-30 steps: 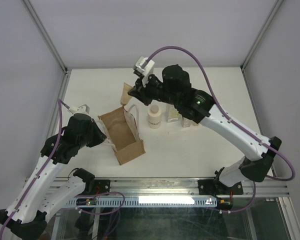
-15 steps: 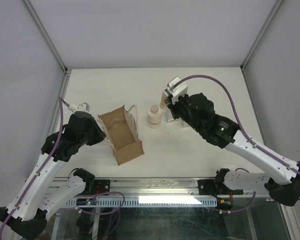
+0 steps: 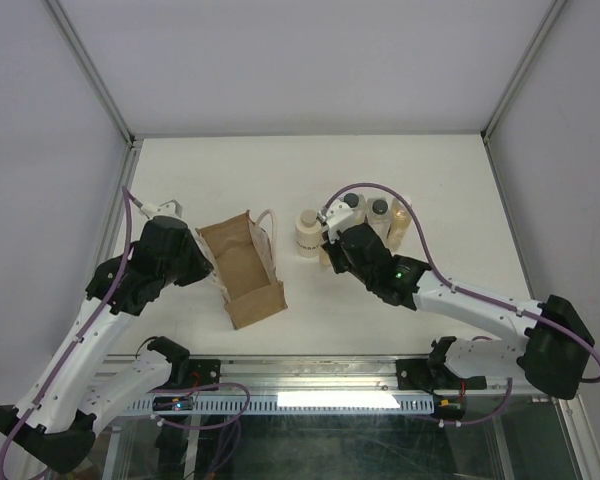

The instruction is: Take the personal care products out of the canvas bag

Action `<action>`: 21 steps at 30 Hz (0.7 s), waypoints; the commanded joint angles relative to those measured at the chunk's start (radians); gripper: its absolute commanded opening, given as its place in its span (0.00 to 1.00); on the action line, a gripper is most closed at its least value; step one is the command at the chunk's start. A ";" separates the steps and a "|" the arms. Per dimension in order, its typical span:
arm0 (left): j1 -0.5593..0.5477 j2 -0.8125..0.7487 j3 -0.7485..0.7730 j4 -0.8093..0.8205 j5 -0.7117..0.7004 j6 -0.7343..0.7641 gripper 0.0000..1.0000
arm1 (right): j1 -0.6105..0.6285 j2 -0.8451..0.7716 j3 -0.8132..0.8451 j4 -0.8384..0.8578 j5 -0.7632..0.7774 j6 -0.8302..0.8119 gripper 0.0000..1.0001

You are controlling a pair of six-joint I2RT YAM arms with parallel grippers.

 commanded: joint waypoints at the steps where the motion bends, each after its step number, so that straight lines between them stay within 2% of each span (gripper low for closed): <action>1: 0.001 0.006 0.055 0.027 -0.024 0.025 0.04 | -0.001 0.042 0.018 0.193 -0.063 0.003 0.00; 7: 0.001 0.015 0.075 0.029 -0.035 0.031 0.10 | -0.001 0.076 -0.011 0.207 -0.082 0.015 0.00; 11: 0.000 0.016 0.079 0.030 -0.044 0.036 0.26 | 0.000 0.089 -0.025 0.198 -0.082 0.015 0.00; 12: 0.001 0.015 0.083 0.031 -0.044 0.037 0.33 | -0.001 0.090 -0.027 0.192 -0.078 0.019 0.00; 15: 0.001 0.013 0.096 0.030 -0.046 0.042 0.45 | 0.000 0.090 -0.039 0.189 -0.077 0.020 0.05; 21: 0.001 0.006 0.168 0.026 -0.065 0.072 0.87 | -0.001 0.100 -0.035 0.160 -0.074 0.030 0.25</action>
